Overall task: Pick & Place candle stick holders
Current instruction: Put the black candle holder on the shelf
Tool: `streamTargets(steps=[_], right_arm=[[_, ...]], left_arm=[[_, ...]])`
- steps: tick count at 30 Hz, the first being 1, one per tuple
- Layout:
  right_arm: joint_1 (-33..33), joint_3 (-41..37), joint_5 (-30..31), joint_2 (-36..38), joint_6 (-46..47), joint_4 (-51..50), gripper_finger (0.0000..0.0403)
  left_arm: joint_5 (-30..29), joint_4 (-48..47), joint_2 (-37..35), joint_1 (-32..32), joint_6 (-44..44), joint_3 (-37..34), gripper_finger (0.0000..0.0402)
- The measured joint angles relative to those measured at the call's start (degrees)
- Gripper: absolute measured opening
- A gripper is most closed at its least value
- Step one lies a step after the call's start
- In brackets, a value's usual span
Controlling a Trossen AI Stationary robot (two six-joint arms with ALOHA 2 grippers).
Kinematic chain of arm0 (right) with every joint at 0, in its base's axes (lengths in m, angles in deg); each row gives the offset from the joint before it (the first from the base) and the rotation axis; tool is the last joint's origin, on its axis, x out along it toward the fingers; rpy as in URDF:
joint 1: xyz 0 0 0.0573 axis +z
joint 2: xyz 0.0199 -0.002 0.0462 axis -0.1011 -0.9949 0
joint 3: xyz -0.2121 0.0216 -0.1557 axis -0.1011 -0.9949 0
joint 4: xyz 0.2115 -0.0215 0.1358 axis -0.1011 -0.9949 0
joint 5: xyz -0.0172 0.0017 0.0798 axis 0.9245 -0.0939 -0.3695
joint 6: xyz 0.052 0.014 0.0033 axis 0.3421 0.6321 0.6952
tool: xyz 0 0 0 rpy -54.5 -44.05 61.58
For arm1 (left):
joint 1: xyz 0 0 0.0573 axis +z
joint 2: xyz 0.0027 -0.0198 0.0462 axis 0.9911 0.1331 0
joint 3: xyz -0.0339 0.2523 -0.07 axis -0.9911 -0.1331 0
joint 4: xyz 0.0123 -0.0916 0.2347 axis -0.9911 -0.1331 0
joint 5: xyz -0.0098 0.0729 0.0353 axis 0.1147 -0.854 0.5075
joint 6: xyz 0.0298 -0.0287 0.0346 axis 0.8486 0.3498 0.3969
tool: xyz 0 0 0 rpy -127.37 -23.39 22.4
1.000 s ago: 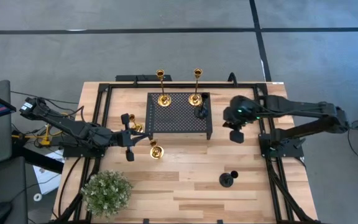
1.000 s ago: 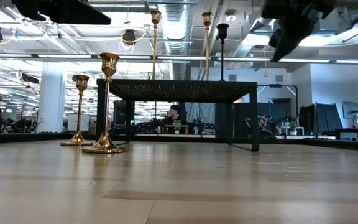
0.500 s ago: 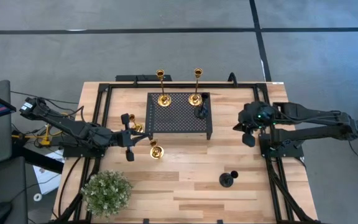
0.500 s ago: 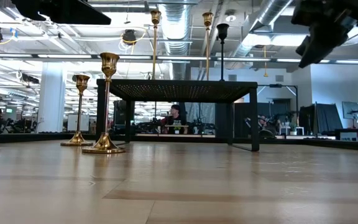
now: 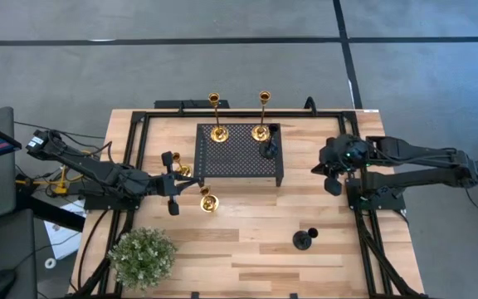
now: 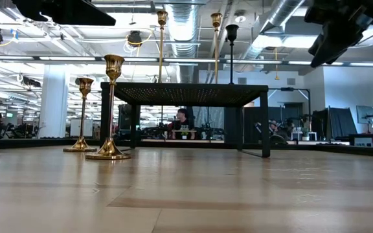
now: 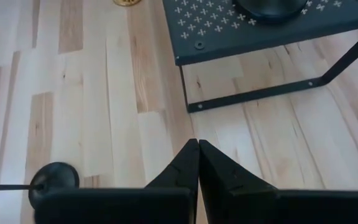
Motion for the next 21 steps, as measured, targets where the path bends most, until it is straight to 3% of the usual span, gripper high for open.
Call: streamTargets(steps=[10, 14, 21], right_arm=[[1.2, 0.0, -0.8, -5.0, -0.2, -0.2, 0.0], [4.1, 0.0, -5.1, -6.5, -1.5, -0.1, 0.0], [10.7, 0.0, -5.3, -8.8, -1.7, -0.1, 0.0]], left_arm=[[0.0, 0.1, 0.0, 0.0, -0.1, 0.0, 0.0008], [0.0, 0.1, 0.0, 0.0, -0.5, 0.0, 0.0008], [0.0, 0.1, 0.0, 0.0, -0.5, 0.0, 0.0008]])
